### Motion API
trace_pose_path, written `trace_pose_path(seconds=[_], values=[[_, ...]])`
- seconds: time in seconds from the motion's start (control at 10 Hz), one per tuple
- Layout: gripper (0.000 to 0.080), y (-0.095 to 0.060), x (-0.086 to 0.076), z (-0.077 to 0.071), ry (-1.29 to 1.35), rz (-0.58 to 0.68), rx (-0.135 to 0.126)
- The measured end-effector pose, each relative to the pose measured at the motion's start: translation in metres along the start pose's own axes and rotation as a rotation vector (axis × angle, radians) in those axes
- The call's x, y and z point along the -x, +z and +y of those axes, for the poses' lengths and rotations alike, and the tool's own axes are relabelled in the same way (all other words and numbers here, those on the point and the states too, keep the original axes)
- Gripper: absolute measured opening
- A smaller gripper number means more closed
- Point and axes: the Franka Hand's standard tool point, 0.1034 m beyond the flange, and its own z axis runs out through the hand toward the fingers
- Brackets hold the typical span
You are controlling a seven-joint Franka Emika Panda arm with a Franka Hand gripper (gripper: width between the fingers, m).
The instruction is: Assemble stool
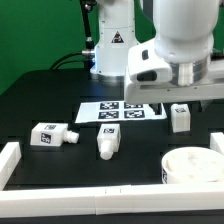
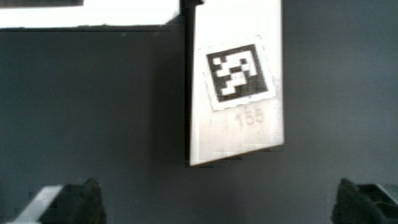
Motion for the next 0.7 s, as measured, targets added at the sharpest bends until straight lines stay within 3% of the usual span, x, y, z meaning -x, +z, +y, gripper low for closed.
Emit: trace_pose_path(seconds=[0.2, 0.5, 0.7], values=[[0.0649, 0.003, 0.004, -0.002, -0.025, -0.104, 0.032], [0.0649, 0.010, 0.008, -0.002, -0.009, -0.286, 0.033], [0.0649, 0.022, 0.007, -0.016, 0.041, -0.305, 0.018]])
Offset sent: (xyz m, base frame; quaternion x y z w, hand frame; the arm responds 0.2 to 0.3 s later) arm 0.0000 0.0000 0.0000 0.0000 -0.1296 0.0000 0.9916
